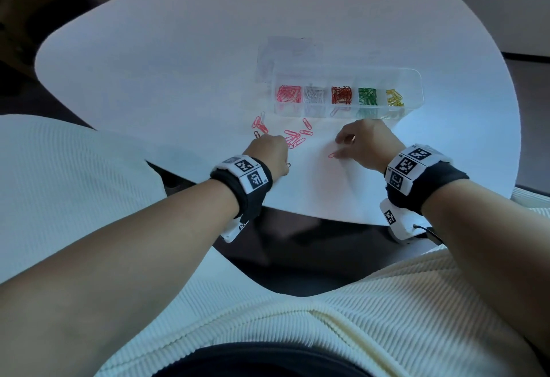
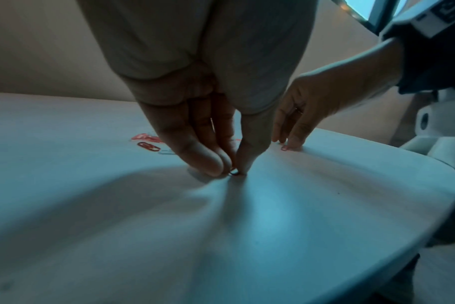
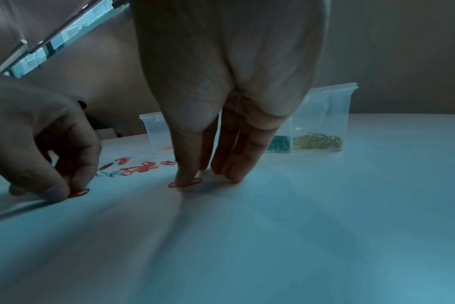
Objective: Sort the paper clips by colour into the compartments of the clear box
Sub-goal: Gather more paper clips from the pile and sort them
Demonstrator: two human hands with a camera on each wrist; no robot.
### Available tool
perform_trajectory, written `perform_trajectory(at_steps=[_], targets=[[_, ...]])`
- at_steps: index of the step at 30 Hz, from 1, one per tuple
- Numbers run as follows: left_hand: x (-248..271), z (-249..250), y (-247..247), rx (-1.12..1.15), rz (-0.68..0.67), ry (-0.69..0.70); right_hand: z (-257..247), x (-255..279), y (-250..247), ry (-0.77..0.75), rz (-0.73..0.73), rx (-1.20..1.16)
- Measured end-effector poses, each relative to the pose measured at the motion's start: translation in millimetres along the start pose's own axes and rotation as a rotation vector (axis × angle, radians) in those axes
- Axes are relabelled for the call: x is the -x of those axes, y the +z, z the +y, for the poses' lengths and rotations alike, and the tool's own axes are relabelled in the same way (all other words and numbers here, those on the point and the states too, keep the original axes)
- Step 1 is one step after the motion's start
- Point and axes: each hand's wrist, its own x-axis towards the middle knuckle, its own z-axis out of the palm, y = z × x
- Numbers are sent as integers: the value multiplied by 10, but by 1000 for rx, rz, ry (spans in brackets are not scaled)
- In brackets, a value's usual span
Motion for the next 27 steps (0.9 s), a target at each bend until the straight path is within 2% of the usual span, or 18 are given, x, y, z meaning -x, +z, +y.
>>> perform_trajectory(at_steps=[4,7,12,16,19,20,22,24,27], targets=[[28,46,45,-92,-29,89,-62,6,36,-41,-35,53],[34,63,105,-121,-61,104,-113,22,62,-51,-32,66],[61,43,107,-72,-70,122,-143,38,85,7,-84,96],[35,-98,-113,202,17,-11,-172,72,88,46,-141,171],[-38,-250,-288,587,85,-262,-193,78,32,81,-171,194],[-72,-298,-337,741,96,-378,-194,72,-17,112,-173,129],[-142,-397,-391,995,122,-541,-157,69,-136,211,-178,-190],[-204,-545,-367,1067,126,-506,-89,85,-252,276,-174,-529],[-333,-647,-399,967,107,-492,41,94,-399,300,-150,-818]])
